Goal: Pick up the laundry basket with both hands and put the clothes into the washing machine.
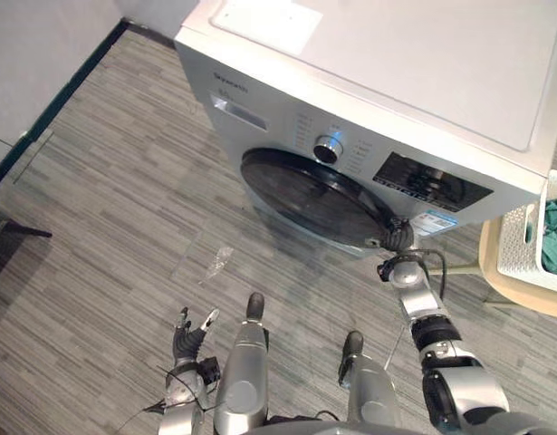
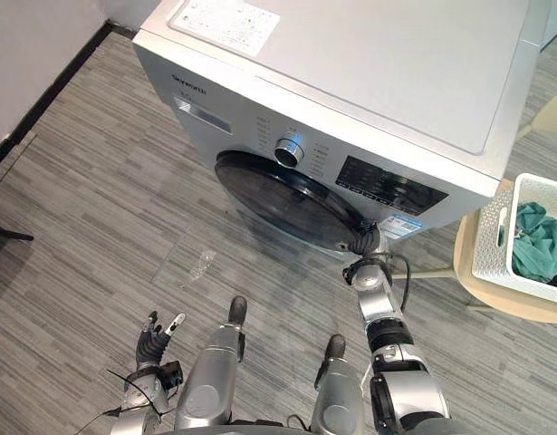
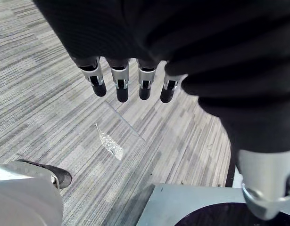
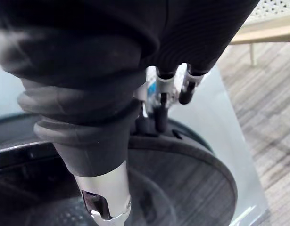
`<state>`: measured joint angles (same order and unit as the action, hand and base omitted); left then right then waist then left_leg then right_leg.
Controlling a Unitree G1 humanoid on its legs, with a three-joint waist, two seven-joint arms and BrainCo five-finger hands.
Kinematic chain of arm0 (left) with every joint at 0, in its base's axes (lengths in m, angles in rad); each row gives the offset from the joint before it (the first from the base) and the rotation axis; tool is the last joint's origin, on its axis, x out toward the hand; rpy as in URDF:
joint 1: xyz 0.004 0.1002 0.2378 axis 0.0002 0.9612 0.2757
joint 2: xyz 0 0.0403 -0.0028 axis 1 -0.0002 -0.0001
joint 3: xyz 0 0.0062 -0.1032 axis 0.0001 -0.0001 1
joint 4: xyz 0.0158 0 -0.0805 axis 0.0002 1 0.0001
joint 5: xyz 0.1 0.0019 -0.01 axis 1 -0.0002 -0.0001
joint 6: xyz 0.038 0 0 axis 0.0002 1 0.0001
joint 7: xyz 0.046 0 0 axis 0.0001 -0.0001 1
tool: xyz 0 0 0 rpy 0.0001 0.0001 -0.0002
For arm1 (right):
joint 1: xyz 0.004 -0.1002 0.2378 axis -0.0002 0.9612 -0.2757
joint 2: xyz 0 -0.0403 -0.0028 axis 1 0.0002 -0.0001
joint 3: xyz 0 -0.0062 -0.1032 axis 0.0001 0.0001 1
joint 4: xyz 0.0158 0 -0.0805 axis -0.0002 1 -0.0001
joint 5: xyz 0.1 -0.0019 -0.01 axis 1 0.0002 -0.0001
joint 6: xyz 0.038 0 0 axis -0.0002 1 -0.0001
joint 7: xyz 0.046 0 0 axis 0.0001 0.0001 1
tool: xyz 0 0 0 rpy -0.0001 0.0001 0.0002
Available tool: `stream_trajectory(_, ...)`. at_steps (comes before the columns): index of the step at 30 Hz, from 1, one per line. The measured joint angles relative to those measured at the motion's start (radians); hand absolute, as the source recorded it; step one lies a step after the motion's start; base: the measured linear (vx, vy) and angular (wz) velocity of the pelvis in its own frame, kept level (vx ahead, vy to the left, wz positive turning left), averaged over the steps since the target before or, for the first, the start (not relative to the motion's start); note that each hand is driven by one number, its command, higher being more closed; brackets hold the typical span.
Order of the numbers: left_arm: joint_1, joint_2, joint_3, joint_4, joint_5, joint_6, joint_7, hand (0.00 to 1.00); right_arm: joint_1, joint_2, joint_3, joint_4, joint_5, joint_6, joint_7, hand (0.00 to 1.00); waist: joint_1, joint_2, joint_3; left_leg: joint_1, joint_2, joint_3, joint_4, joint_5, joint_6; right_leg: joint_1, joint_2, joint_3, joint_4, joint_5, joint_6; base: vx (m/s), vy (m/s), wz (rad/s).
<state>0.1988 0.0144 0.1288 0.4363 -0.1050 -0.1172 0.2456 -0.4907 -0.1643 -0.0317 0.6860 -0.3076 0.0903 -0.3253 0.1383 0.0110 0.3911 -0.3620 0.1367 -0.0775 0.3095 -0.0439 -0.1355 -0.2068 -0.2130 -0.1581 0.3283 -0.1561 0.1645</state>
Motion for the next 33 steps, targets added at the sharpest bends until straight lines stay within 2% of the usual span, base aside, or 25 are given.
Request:
stream_trajectory(1,-0.001,0.001,0.005,0.001,-0.002,0.001,-0.001,0.0,-0.012,-0.006,0.017,0.0,0.055,0.0,0.015,1.0,-0.002,0.0,0.0,0.004,0.004,-0.001,-0.012,0.006,-0.005,0.0,0.004,-0.003,0.0,0.0,-0.001,-0.03,-0.021,-0.05)
stream_trajectory(4,-0.007,0.002,0.026,-0.002,-0.002,0.004,-0.007,0.0,-0.052,-0.058,0.114,0.008,0.168,0.002,0.089,1.0,-0.011,0.002,0.001,0.022,0.011,-0.003,-0.053,0.024,-0.015,0.0,0.014,-0.007,0.0,0.004,-0.008,-0.07,-0.031,-0.03)
stream_trajectory(5,-0.009,0.004,0.039,-0.003,-0.002,0.006,-0.014,0.0,-0.085,-0.092,0.194,0.007,0.23,0.001,0.138,1.0,-0.012,0.003,0.002,0.028,0.021,-0.003,-0.066,0.031,-0.021,0.0,0.022,-0.007,-0.001,0.005,-0.009,-0.06,-0.051,-0.06)
stream_trajectory(7,-0.008,0.018,0.039,-0.003,-0.001,0.022,-0.054,0.0,-0.13,-0.152,0.339,0.003,0.375,-0.002,0.29,1.0,-0.01,0.006,0.003,0.032,0.036,-0.01,-0.074,0.037,-0.03,0.0,0.04,-0.013,0.0,0.003,-0.02,-0.05,-0.061,-0.03)
stream_trajectory(8,-0.009,0.019,0.039,-0.003,0.0,0.026,-0.07,0.0,-0.136,-0.168,0.379,0.002,0.43,-0.002,0.335,1.0,-0.01,0.006,0.003,0.034,0.039,-0.015,-0.08,0.041,-0.033,0.0,0.043,-0.018,0.001,0.002,-0.023,-0.02,-0.056,0.08)
stream_trajectory(9,-0.01,0.017,0.037,-0.003,0.001,0.027,-0.089,0.0,-0.136,-0.203,0.471,-0.008,0.472,-0.006,0.391,1.0,-0.01,0.005,0.003,0.039,0.04,-0.023,-0.096,0.05,-0.035,0.002,0.045,-0.027,0.003,-0.001,-0.027,0.01,-0.058,0.15)
stream_trajectory(10,-0.01,0.015,0.037,-0.003,0.002,0.031,-0.108,0.0,-0.129,-0.236,0.57,-0.029,0.538,-0.012,0.457,0.0,-0.009,0.005,0.003,0.046,0.045,-0.032,-0.106,0.055,-0.04,0.008,0.051,-0.034,0.003,-0.004,-0.031,0.02,-0.073,0.12)
stream_trajectory(11,-0.011,0.014,0.036,-0.001,0.003,0.034,-0.12,0.0,-0.128,-0.239,0.644,-0.047,0.623,-0.008,0.521,0.0,-0.006,0.006,0.003,0.05,0.053,-0.033,-0.106,0.057,-0.042,0.011,0.059,-0.036,0.006,-0.007,-0.037,0.02,-0.07,0.06)
stream_trajectory(12,-0.017,0.012,0.036,0.0,0.003,0.034,-0.127,0.0,-0.123,-0.238,0.67,-0.048,0.677,-0.003,0.551,0.0,-0.001,0.009,0.002,0.051,0.054,-0.035,-0.106,0.057,-0.042,0.011,0.06,-0.037,0.01,-0.011,-0.038,0.02,-0.065,0.1)
stream_trajectory(14,-0.061,0.0,0.03,0.004,0.009,0.033,-0.145,0.0,-0.08,-0.213,0.728,-0.047,0.88,0.012,0.654,0.0,0.033,0.04,0.013,0.049,0.049,-0.062,-0.104,0.064,-0.043,0.017,0.055,-0.064,0.035,-0.032,-0.044,0.03,-0.055,0.33)
stream_trajectory(15,-0.067,0.001,0.031,0.006,0.013,0.033,-0.151,0.0,-0.073,-0.204,0.737,-0.047,0.916,0.019,0.676,0.0,0.04,0.044,0.015,0.048,0.045,-0.068,-0.104,0.065,-0.042,0.016,0.053,-0.069,0.043,-0.04,-0.044,0.05,-0.051,0.43)
stream_trajectory(17,-0.064,0.006,0.041,0.007,0.021,0.034,-0.155,0.0,-0.02,-0.154,0.792,-0.058,1.015,0.022,0.786,0.0,0.044,0.047,0.015,0.051,0.023,-0.101,-0.105,0.07,-0.04,0.034,0.036,-0.095,0.071,-0.071,-0.041,0.09,-0.051,0.51)
stream_trajectory(19,-0.063,0.01,0.051,0.008,0.026,0.035,-0.156,0.0,0.019,-0.138,0.794,-0.049,1.046,0.023,0.811,0.0,0.046,0.047,0.015,0.056,0.016,-0.118,-0.103,0.071,-0.04,0.05,0.024,-0.117,0.081,-0.08,-0.041,0.08,-0.038,0.4)
stream_trajectory(24,-0.081,0.034,0.179,-0.058,0.04,0.036,-0.105,0.0,0.099,-0.172,0.686,-0.024,1.022,-0.02,0.793,0.0,0.043,0.038,0.01,0.086,-0.005,-0.151,-0.103,0.072,-0.038,0.1,0.018,-0.144,0.091,-0.108,-0.04,-0.01,-0.012,0.25)
stream_trajectory(26,-0.079,0.048,0.24,-0.171,0.161,0.039,-0.005,0.0,0.167,-0.157,0.643,-0.024,1.022,-0.047,0.781,0.0,0.043,0.008,-0.015,0.09,-0.01,-0.18,-0.109,0.072,-0.038,0.108,0.014,-0.171,0.122,-0.142,-0.046,-0.05,-0.083,0.48)
stream_trajectory(27,-0.077,0.069,0.261,-0.244,0.268,0.045,0.063,0.0,0.227,-0.135,0.618,-0.024,1.022,-0.064,0.777,0.0,0.042,-0.013,-0.038,0.098,-0.015,-0.206,-0.125,0.077,-0.033,0.121,0.011,-0.196,0.138,-0.163,-0.049,-0.01,-0.111,0.52)
stream_trajectory(28,-0.071,0.075,0.264,-0.279,0.296,0.047,0.081,0.0,0.251,-0.124,0.61,-0.024,1.022,-0.068,0.777,0.0,0.041,-0.02,-0.049,0.099,-0.015,-0.213,-0.129,0.078,-0.034,0.123,0.01,-0.204,0.142,-0.169,-0.051,0.01,-0.089,0.43)
stream_trajectory(31,-0.019,0.077,0.198,-0.432,0.443,0.05,0.153,0.0,0.359,-0.065,0.53,-0.023,1.024,-0.088,0.747,0.0,0.042,-0.025,-0.085,0.098,-0.018,-0.239,-0.132,0.081,-0.038,0.139,0.012,-0.23,0.144,-0.182,-0.05,0.02,-0.071,0.27)
stream_trajectory(32,-0.008,0.079,0.166,-0.45,0.455,0.044,0.149,0.0,0.372,-0.054,0.51,-0.023,1.026,-0.09,0.741,0.0,0.042,-0.022,-0.09,0.098,-0.019,-0.239,-0.132,0.082,-0.04,0.139,0.012,-0.23,0.143,-0.182,-0.05,0.0,-0.014,0.08)
stream_trajectory(33,0.008,0.097,0.077,-0.461,0.464,0.03,0.124,0.0,0.391,-0.04,0.475,-0.02,1.034,-0.094,0.739,0.0,0.039,-0.015,-0.095,0.095,-0.021,-0.24,-0.132,0.083,-0.042,0.139,0.012,-0.229,0.143,-0.182,-0.049,0.0,0.0,0.0)
